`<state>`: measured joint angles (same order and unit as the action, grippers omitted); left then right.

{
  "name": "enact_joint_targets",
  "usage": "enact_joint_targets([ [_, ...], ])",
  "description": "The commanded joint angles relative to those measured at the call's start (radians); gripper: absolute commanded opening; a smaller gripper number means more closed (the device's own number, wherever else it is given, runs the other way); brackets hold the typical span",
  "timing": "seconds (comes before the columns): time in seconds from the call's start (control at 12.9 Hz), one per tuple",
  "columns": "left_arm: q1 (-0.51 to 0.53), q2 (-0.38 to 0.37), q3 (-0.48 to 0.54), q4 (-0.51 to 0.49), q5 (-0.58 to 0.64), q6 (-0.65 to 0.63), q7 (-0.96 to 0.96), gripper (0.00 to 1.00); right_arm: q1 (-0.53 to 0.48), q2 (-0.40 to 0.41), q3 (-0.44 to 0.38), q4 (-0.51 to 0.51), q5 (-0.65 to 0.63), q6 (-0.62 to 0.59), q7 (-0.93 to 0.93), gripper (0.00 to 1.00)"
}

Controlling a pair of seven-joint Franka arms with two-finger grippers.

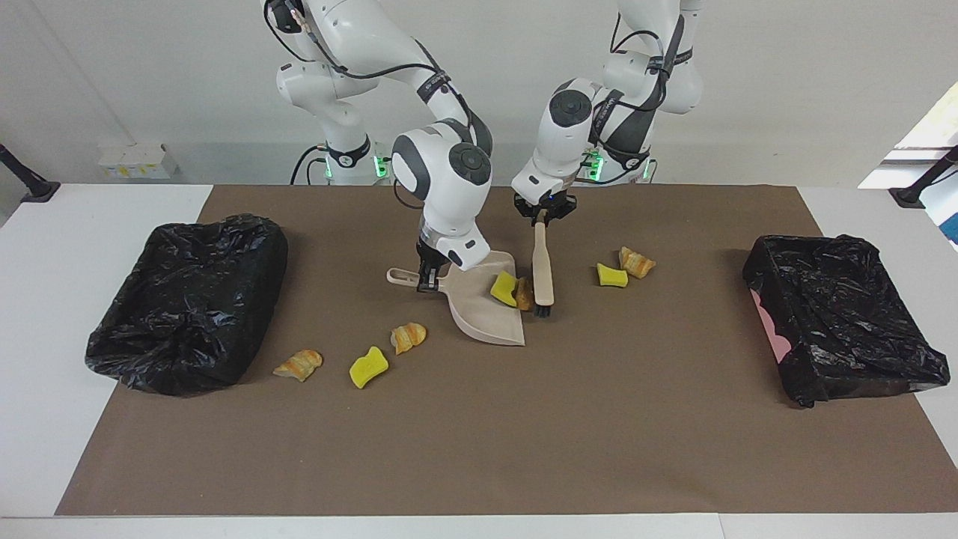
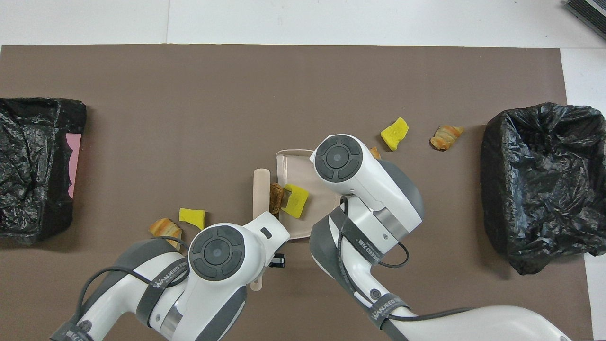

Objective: Sweep and dump trash in bin
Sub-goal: 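Sweep bread and sponge pieces into the dustpan with the left gripper, then sweep the remaining pieces into the dustpan with the left gripper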

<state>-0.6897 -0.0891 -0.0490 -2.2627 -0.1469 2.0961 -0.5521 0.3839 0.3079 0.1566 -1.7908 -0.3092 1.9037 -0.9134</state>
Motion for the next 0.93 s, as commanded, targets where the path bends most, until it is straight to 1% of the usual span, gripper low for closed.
enact_joint_targets([
  [0.0, -0.005, -0.033, 0.012, 0.052, -0.019, -0.123, -0.058, 0.0, -0.011, -0.013, 0.008, -0.018, -0.019, -0.017, 0.022, 0.0],
  [0.08, 0.001, -0.075, 0.026, 0.052, -0.019, -0.18, -0.058, 0.0, -0.013, -0.013, 0.008, -0.018, -0.019, -0.017, 0.022, 0.0],
  [0.16, 0.031, -0.124, 0.047, 0.052, -0.017, -0.227, -0.061, 0.0, -0.013, -0.013, 0.008, -0.018, -0.019, -0.017, 0.022, 0.0],
  [0.23, 0.065, -0.15, 0.051, 0.052, -0.004, -0.304, -0.068, 0.0, -0.013, -0.013, 0.008, -0.018, -0.019, -0.017, 0.024, 0.0],
  [0.39, 0.142, -0.179, 0.048, 0.043, 0.085, -0.449, -0.115, 0.0, -0.013, -0.013, 0.008, -0.019, -0.018, -0.018, 0.024, 0.0],
  [0.47, 0.18, -0.195, 0.047, 0.022, 0.093, -0.477, -0.124, 0.0, -0.013, -0.013, 0.008, -0.019, -0.018, -0.017, 0.024, 0.0],
  [0.54, 0.225, -0.217, 0.047, -0.013, 0.095, -0.478, -0.124, 0.0, -0.013, -0.013, 0.008, -0.019, -0.018, -0.017, 0.024, 0.0],
  [0.85, 0.373, -0.369, 0.047, -0.219, 0.098, -0.449, -0.134, 0.0, -0.013, -0.012, 0.008, -0.018, -0.008, -0.008, 0.024, 0.0],
])
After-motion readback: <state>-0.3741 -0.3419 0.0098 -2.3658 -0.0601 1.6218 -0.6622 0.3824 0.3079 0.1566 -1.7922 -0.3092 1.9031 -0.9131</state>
